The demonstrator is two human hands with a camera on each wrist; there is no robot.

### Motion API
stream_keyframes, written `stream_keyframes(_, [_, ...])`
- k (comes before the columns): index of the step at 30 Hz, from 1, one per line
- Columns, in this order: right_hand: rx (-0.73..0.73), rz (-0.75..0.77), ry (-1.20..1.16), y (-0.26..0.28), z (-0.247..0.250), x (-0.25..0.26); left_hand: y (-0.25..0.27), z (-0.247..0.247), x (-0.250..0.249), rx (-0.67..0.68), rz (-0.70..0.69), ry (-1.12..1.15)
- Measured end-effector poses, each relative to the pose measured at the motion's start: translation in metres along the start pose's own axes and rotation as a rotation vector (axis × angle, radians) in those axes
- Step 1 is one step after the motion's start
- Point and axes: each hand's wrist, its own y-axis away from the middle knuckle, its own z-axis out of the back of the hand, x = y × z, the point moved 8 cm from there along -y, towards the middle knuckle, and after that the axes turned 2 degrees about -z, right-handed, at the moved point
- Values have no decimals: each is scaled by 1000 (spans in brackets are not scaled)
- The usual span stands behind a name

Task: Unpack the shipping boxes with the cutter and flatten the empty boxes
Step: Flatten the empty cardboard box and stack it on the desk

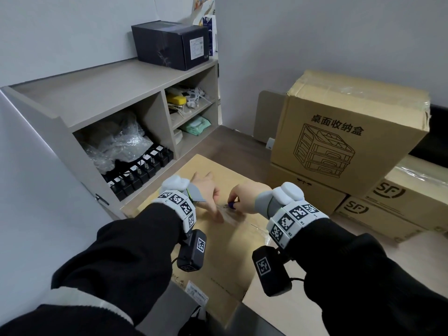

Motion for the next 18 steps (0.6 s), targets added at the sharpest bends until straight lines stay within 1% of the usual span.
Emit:
stream_keyframes(4, [42,31,20,-1,-6,4,2,1,0,-11,14,17])
stream_keyframes(9, [85,24,60,4,-10,-1,1,-1,0,23,14,33])
stream_keyframes(13, [127,47,-10,16,-12,-16,-1,-3,2,33,11,13])
stream_keyframes(18, [144,-4,-110,30,-15,-35,-4,1,2,9,0,5])
